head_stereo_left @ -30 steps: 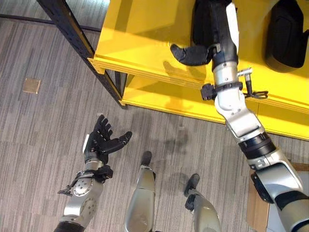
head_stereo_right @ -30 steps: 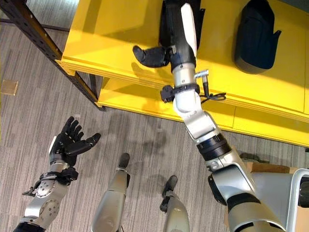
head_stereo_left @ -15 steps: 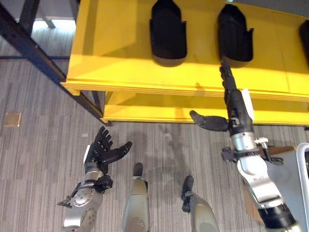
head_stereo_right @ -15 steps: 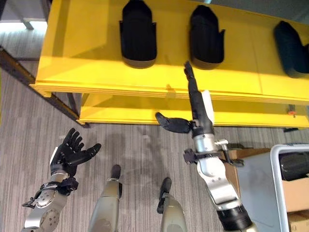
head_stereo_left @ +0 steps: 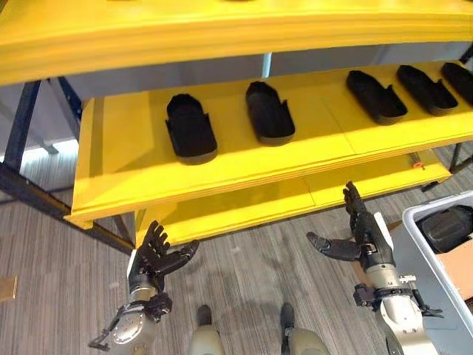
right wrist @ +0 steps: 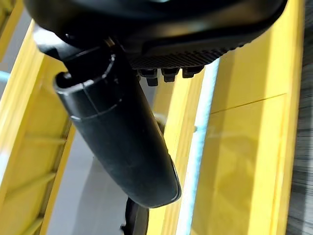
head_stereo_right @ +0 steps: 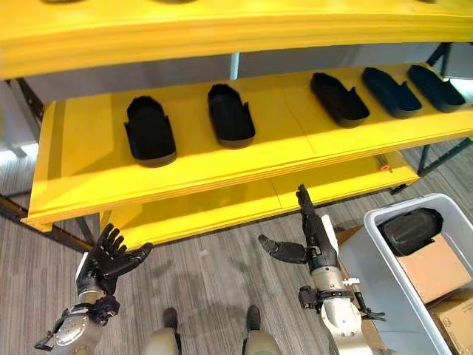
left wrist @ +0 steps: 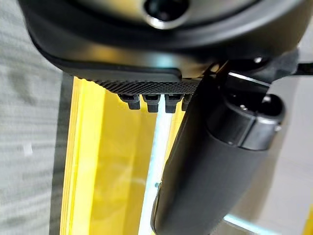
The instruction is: Move parts from the plastic box to the shelf.
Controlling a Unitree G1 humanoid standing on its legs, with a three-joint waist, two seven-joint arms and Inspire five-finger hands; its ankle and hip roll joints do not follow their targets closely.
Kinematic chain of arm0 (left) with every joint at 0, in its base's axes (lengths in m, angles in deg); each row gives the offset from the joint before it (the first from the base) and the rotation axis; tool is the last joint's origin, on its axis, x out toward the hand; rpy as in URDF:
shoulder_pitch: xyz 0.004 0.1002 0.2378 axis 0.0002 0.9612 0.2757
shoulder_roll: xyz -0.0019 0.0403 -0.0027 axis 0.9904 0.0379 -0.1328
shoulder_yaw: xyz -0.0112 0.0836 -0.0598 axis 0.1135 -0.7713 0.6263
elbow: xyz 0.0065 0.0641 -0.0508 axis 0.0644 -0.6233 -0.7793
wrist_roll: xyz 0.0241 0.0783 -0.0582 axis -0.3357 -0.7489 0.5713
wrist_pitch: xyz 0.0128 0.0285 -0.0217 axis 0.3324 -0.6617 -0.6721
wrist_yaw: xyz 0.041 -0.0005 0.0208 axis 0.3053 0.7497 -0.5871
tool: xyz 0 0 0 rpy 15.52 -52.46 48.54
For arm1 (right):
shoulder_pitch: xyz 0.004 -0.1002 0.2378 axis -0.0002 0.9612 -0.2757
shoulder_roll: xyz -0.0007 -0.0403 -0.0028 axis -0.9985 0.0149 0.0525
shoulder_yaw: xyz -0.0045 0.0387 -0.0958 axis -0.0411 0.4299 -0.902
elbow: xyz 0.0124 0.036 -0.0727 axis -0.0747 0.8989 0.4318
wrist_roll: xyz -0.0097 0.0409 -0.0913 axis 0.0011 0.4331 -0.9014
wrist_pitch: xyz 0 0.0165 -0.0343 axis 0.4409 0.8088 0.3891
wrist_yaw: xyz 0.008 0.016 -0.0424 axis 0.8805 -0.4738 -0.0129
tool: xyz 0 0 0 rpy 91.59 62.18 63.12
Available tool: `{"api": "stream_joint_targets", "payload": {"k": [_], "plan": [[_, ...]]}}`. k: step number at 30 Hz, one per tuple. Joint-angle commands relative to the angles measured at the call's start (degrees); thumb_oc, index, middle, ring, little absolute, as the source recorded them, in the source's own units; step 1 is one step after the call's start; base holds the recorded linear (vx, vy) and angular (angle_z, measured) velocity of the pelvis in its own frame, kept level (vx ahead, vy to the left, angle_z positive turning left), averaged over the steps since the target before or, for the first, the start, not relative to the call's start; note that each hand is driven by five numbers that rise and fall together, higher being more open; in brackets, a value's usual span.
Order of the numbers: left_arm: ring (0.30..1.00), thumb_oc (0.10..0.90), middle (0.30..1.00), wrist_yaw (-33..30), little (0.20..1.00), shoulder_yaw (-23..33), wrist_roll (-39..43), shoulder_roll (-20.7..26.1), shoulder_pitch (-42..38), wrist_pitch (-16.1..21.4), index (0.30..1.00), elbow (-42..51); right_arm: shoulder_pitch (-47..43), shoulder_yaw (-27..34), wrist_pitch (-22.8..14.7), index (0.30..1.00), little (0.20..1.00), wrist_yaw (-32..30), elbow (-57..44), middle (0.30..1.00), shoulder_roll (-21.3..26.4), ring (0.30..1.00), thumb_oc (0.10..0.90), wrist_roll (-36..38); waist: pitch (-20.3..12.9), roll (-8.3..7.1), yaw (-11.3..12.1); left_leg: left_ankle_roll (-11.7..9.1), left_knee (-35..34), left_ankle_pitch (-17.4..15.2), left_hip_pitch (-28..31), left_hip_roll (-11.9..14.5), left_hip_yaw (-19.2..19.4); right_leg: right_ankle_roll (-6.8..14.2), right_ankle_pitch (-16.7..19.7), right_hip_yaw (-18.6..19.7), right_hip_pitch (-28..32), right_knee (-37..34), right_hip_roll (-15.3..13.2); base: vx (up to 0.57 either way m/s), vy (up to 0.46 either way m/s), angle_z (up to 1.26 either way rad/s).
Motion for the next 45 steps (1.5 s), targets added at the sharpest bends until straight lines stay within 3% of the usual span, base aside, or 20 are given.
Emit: {"api": "stream_joint_targets", "payload": {"k": [1,3,6,8,9,11,12,13,14,15,16,17,20,27,36,42,45], "plan": [[1.000,0.900,1.000,1.8,1.000,0.1,-2.1,1.6,-2.2,4.5,1.000,3.3,-3.1,3.0,-5.1,1.000,1.000,-0.9,-4.4,1.000,3.0,1.000,0.900,0.4,-2.2,0.66,0.5,-0.1,-6.3,11.0,-2.3,4.8,-0.3,-2.6,-13.2,-2.4,1.6,7.7,3.3,-0.07,-0.155,-0.03],[1.000,0.900,1.000,2.0,1.000,0.0,-2.1,1.3,-2.2,4.4,1.000,3.1,-2.9,3.0,-5.0,1.000,1.000,-0.8,-4.5,1.000,3.2,1.000,0.900,0.4,-2.1,0.76,0.4,-0.1,-6.5,11.3,-2.1,5.1,-0.1,-2.9,-13.3,-2.4,1.5,7.8,3.7,-0.04,-0.094,-0.10],[1.000,0.900,1.000,2.1,1.000,-1.1,-2.3,0.0,-2.9,3.9,1.000,1.6,-2.7,2.8,-4.9,1.000,1.000,-0.1,-3.3,1.000,3.8,1.000,0.900,1.2,-1.8,1.18,0.5,-0.6,-8.1,15.4,-1.8,6.2,0.1,-4.2,-13.2,-2.9,2.1,7.0,5.5,-0.05,-0.152,-0.06],[1.000,0.900,1.000,2.3,1.000,-1.4,-2.3,-0.1,-3.2,3.8,1.000,1.4,-2.7,2.9,-4.9,1.000,1.000,-0.2,-3.3,1.000,4.1,1.000,0.900,1.2,-1.8,1.03,0.3,-0.1,-7.9,15.0,-2.1,5.9,0.9,-4.3,-13.0,-3.3,2.5,6.3,5.3,-0.04,-0.102,0.13],[1.000,0.900,1.000,2.5,1.000,-2.2,-2.7,-0.2,-4.1,3.8,1.000,0.7,-2.1,3.5,-5.0,1.000,1.000,-0.4,-3.1,1.000,4.3,1.000,0.900,0.8,-1.5,0.85,-0.6,0.2,-7.2,15.1,-2.6,5.6,5.0,-4.6,-12.7,-4.5,3.3,5.1,4.6,-0.05,-0.095,0.23],[1.000,0.900,1.000,2.8,1.000,-2.3,-2.9,-0.2,-4.3,4.0,1.000,0.7,-2.1,3.5,-4.9,1.000,1.000,-0.5,-2.7,1.000,4.4,1.000,0.900,0.7,-1.5,0.73,-0.4,0.6,-6.9,14.0,-2.8,4.3,4.3,-4.4,-12.1,-4.2,3.6,4.1,4.3,-0.02,-0.036,0.55],[1.000,0.900,1.000,2.8,1.000,-2.3,-3.0,-0.1,-4.3,4.1,1.000,0.6,-2.1,3.0,-4.8,1.000,1.000,-0.4,-2.3,1.000,4.3,1.000,0.900,0.4,-1.8,0.53,0.0,1.3,-6.0,12.4,-3.1,2.1,1.8,-4.3,-11.0,-3.3,3.8,2.6,4.0,0.04,0.001,0.58],[1.000,0.900,1.000,2.8,1.000,-2.3,-3.0,-0.4,-4.1,4.2,1.000,0.8,-2.3,2.5,-4.6,1.000,1.000,0.1,-1.9,1.000,4.5,1.000,0.900,0.2,-2.4,0.10,0.4,2.2,-4.9,8.8,-2.6,-2.1,-1.9,-4.0,-9.6,-2.2,4.3,0.5,3.1,0.03,0.002,0.12],[1.000,0.900,1.000,2.8,1.000,-2.3,-3.0,-0.4,-4.1,4.2,1.000,0.8,-2.3,2.5,-4.6,1.000,1.000,0.1,-1.9,1.000,4.5,1.000,0.900,0.2,-2.6,0.17,0.3,2.2,-4.9,9.0,-2.9,-2.1,-2.0,-4.0,-9.4,-2.3,4.1,0.3,3.1,0.06,0.012,-0.23],[1.000,0.900,1.000,2.8,1.000,-2.3,-3.1,-0.6,-4.1,4.3,1.000,0.8,-2.5,2.4,-4.7,1.000,1.000,0.3,-1.5,1.000,4.4,1.000,0.900,0.2,-2.8,-0.07,0.6,2.6,-4.3,7.2,-2.6,-4.2,-3.4,-3.9,-8.9,-2.0,4.5,-0.7,2.7,0.05,0.037,-0.25],[1.000,0.900,1.000,3.0,1.000,-2.1,-2.8,-1.0,-3.8,4.6,1.000,1.3,-3.1,2.0,-4.9,1.000,1.000,0.9,-1.0,1.000,4.5,1.000,0.900,0.6,-3.6,-0.18,0.8,3.5,-3.7,4.4,-2.4,-8.2,-5.7,-3.4,-7.7,-1.3,4.4,-1.8,2.4,0.06,0.037,-0.19],[1.000,0.900,1.000,3.0,1.000,-2.1,-2.8,-1.0,-3.7,4.6,1.000,1.3,-3.1,2.0,-4.9,1.000,1.000,0.9,-1.0,1.000,4.5,1.000,0.900,0.7,-3.6,-0.19,0.8,3.6,-3.7,4.3,-2.4,-8.2,-5.7,-3.4,-7.7,-1.3,4.4,-1.9,2.3,0.05,0.051,-0.23],[1.000,0.900,1.000,3.1,1.000,-0.7,-2.0,-1.5,-2.4,5.2,1.000,2.6,-4.8,1.2,-4.6,1.000,1.000,1.9,-0.2,1.000,4.7,1.000,0.900,1.2,-4.6,-0.24,1.7,4.6,-5.1,2.2,-1.3,-13.0,-11.3,-2.6,-6.2,0.9,3.2,-3.0,2.3,0.07,0.124,-0.50],[1.000,0.900,1.000,3.2,1.000,-0.1,-1.9,-1.2,-1.2,5.6,1.000,3.1,-4.1,1.3,-4.0,1.000,1.000,2.7,-0.3,1.000,3.1,1.000,0.900,1.4,-6.1,-0.05,1.7,6.4,-9.6,2.0,0.8,-12.9,-7.7,-0.6,-4.1,2.1,2.3,-5.2,0.7,0.06,0.143,-0.25],[1.000,0.900,1.000,2.7,1.000,0.0,-1.7,-0.5,-0.4,5.6,1.000,3.4,-4.1,0.3,-3.3,1.000,1.000,3.3,-0.8,1.000,1.8,1.000,0.900,1.1,-6.4,-1.31,2.4,8.3,-12.7,0.9,4.0,-14.3,-3.4,2.0,-2.4,4.3,1.7,-5.1,-1.4,0.05,0.137,-0.16],[1.000,0.900,1.000,2.4,1.000,-0.1,-2.9,0.6,-0.6,5.1,1.000,3.4,-3.8,0.3,-3.0,1.000,1.000,3.7,-1.5,1.000,1.1,1.000,0.900,1.6,-6.3,-2.19,2.0,9.4,-12.6,-0.3,4.9,-15.1,-2.3,2.9,-2.6,5.1,1.1,-3.2,-2.3,0.03,0.109,-0.12],[1.000,0.900,1.000,2.0,1.000,-0.8,-4.3,2.4,-2.4,4.7,1.000,2.9,-3.4,0.6,-2.9,1.000,1.000,3.4,-1.9,1.000,0.5,1.000,0.900,1.3,-5.3,-2.73,0.8,10.4,-12.6,-0.9,5.6,-15.5,-1.2,3.9,-2.4,5.9,-1.1,1.6,-2.6,0.00,0.160,-0.21]]}}
